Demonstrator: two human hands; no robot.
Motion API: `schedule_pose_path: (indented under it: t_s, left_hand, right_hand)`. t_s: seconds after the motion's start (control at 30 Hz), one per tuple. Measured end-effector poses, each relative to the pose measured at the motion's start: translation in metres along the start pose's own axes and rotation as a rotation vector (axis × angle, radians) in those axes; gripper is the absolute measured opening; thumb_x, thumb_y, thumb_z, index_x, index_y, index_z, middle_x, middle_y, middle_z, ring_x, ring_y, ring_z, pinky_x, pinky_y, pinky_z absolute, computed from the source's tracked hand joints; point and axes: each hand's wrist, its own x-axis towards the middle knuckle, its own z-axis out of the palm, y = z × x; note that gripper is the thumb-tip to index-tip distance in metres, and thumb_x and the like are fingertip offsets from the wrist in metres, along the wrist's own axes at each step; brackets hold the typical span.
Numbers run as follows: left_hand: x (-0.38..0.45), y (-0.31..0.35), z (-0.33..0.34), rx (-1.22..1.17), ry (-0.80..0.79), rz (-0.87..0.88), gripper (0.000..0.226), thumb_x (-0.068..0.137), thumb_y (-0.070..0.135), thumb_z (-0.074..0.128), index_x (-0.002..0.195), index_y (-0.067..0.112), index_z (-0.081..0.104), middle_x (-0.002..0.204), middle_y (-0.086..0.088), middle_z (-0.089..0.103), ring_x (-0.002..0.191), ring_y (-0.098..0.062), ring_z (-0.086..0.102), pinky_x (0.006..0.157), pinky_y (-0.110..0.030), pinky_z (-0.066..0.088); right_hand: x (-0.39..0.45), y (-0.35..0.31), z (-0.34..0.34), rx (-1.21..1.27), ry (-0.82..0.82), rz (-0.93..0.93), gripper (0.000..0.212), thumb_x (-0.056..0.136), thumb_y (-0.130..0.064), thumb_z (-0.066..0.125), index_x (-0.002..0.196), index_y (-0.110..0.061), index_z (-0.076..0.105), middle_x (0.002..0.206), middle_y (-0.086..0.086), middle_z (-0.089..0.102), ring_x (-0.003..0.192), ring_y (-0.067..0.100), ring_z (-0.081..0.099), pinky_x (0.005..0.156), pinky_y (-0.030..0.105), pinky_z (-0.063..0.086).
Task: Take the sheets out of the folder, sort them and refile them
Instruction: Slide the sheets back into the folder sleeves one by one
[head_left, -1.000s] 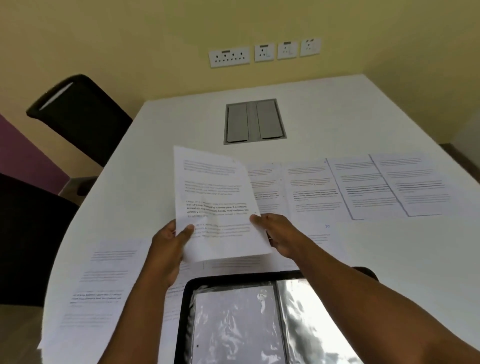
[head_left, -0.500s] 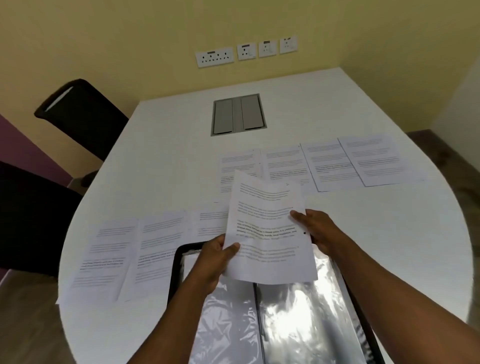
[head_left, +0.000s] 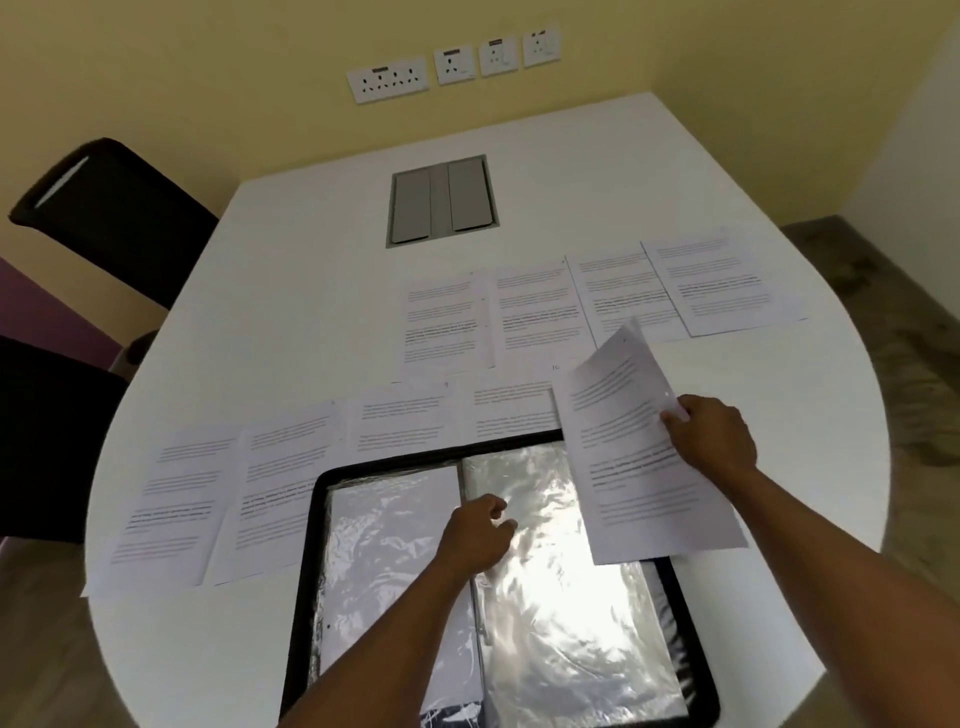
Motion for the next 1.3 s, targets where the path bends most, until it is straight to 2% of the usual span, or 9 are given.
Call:
schedule_pose_path:
  t_s: [0.13,0.37,0.5,0.63,0.73,0.93,1.13,1.2,1.3]
  left_hand:
    - [0.014,0.005,0.017,0.074,-0.039,-0.008,0.042,0.092,0.034,0.058,0.131,0.019,0.054,0.134,0.002,0.057,0.121,-0.016,0.054,0.097,-0.023,0.039]
    - [0.054,0.010,0.021,0.224,0.060,0.033,0.050,0.094,0.035,0.053,0.141,0.022,0.043,0.145,0.002,0.046,0.133,-0.018,0.042,0.108,-0.032,0.036]
    - [0.087,0.010,0.020,0.419,0.059,0.124,0.056,0.096,0.033,0.050,0.148,0.019,0.033,0.155,-0.001,0.031,0.142,-0.018,0.028,0.115,-0.044,0.026]
    - [0.100,0.009,0.013,0.541,0.164,0.217,0.049,0.091,0.033,0.058,0.137,0.021,0.047,0.136,-0.002,0.052,0.121,-0.023,0.051,0.099,-0.041,0.044]
    - [0.105,0.014,0.000,0.569,0.255,0.297,0.028,0.086,0.031,0.066,0.112,0.020,0.065,0.109,-0.001,0.062,0.093,-0.022,0.059,0.078,-0.036,0.050]
    - [0.135,0.001,0.012,0.527,0.162,0.331,0.009,0.079,0.022,0.074,0.081,0.019,0.066,0.087,0.002,0.062,0.078,-0.020,0.054,0.065,-0.039,0.049]
    - [0.131,0.015,0.003,0.408,0.139,0.362,0.009,0.079,0.014,0.069,0.079,0.023,0.065,0.075,0.008,0.064,0.071,-0.012,0.055,0.067,-0.033,0.050]
    - [0.130,0.016,0.000,0.340,0.113,0.358,0.010,0.080,0.014,0.071,0.088,0.021,0.069,0.082,0.008,0.065,0.077,-0.011,0.055,0.070,-0.025,0.044]
    - [0.130,0.016,-0.006,0.253,0.045,0.283,0.011,0.077,0.020,0.077,0.077,0.022,0.066,0.072,0.013,0.059,0.070,-0.005,0.051,0.061,-0.019,0.034]
  right_hand:
    - [0.013,0.014,-0.005,-0.239,0.054,-0.101,0.022,0.096,-0.028,0.052,0.085,-0.012,0.062,0.089,0.015,0.068,0.080,0.035,0.062,0.064,0.031,0.040]
    - [0.047,-0.013,-0.025,-0.268,0.334,-0.488,0.018,0.095,-0.023,0.058,0.094,-0.008,0.068,0.065,0.015,0.064,0.055,0.037,0.059,0.053,0.028,0.036]
    - [0.065,-0.037,-0.040,-0.256,0.510,-0.709,0.015,0.096,-0.022,0.058,0.102,-0.016,0.070,0.075,0.007,0.071,0.059,0.032,0.064,0.049,0.029,0.044]
    - [0.072,-0.058,-0.049,-0.133,0.607,-0.765,0.020,0.097,-0.023,0.055,0.108,-0.017,0.070,0.087,0.005,0.074,0.068,0.028,0.067,0.053,0.032,0.048]
    - [0.075,-0.074,-0.068,0.119,0.564,-0.691,0.022,0.098,-0.027,0.054,0.106,-0.014,0.070,0.087,0.006,0.073,0.068,0.023,0.066,0.056,0.035,0.051]
    - [0.114,-0.061,-0.017,0.386,0.330,-0.347,0.019,0.095,-0.027,0.059,0.098,-0.013,0.071,0.079,-0.005,0.065,0.069,0.003,0.057,0.058,0.005,0.040]
    - [0.127,-0.057,-0.011,0.609,0.300,-0.143,0.016,0.092,-0.029,0.062,0.098,-0.017,0.071,0.080,-0.010,0.067,0.069,-0.001,0.059,0.069,0.020,0.049]
    - [0.130,-0.060,-0.007,0.719,0.285,-0.070,0.013,0.091,-0.026,0.064,0.099,-0.018,0.071,0.082,-0.013,0.068,0.073,0.001,0.062,0.072,0.024,0.052]
    - [0.132,-0.062,0.002,0.942,0.236,0.081,0.012,0.092,-0.018,0.065,0.102,-0.017,0.070,0.092,-0.008,0.072,0.080,0.005,0.068,0.074,0.023,0.055]
